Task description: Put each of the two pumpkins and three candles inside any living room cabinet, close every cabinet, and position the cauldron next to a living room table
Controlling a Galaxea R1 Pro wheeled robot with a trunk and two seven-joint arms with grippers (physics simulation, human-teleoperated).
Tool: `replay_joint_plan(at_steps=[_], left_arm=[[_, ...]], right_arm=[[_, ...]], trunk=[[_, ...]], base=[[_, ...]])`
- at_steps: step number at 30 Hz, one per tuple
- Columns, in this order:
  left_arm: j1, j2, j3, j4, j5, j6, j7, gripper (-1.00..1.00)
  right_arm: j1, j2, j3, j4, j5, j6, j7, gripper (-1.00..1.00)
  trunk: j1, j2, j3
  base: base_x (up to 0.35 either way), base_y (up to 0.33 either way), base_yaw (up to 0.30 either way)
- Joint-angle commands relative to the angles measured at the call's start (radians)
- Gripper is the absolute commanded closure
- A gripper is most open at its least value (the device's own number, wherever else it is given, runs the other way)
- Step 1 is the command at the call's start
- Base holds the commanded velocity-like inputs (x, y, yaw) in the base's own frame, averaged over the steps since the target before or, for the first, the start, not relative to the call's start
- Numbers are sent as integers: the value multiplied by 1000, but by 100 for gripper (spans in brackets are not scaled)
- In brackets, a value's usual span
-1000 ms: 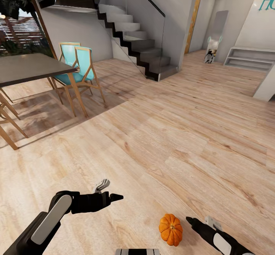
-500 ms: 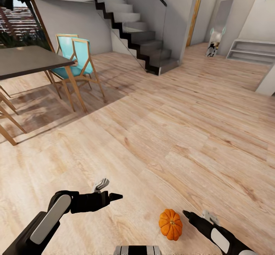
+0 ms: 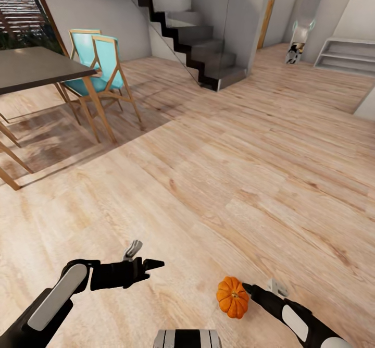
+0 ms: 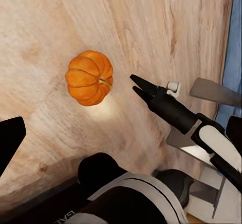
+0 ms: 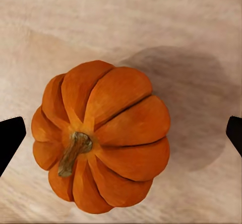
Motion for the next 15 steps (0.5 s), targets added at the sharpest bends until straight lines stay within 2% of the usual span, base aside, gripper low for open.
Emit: replay_joint_plan(at_steps=[1, 5, 8, 10, 15], left_arm=[[-1, 4, -1, -1, 15, 1, 5, -100], [-1, 17, -2, -1, 61, 1, 5, -100], [-1, 19, -2, -1, 81, 1, 5, -100], [-1, 20, -1, 0, 114, 1, 5, -100], [-2, 26, -1, 0, 165, 2, 5, -100]], right_arm=[[0, -1, 4, -1, -7, 3, 1, -100], [0, -1, 5, -3, -7, 5, 1, -100], [0, -1, 5, -3, -7, 5, 1, -100], [0, -1, 5, -3, -7, 5, 6, -100], [0, -2, 5, -3, -7, 5, 71, -100]], trunk=[[0, -1, -5], [2, -2, -20], [3, -2, -32], [4, -3, -40], [7, -4, -59]], base=[[0, 0, 0], [0, 0, 0], [0, 0, 0], [0, 0, 0], [0, 0, 0]])
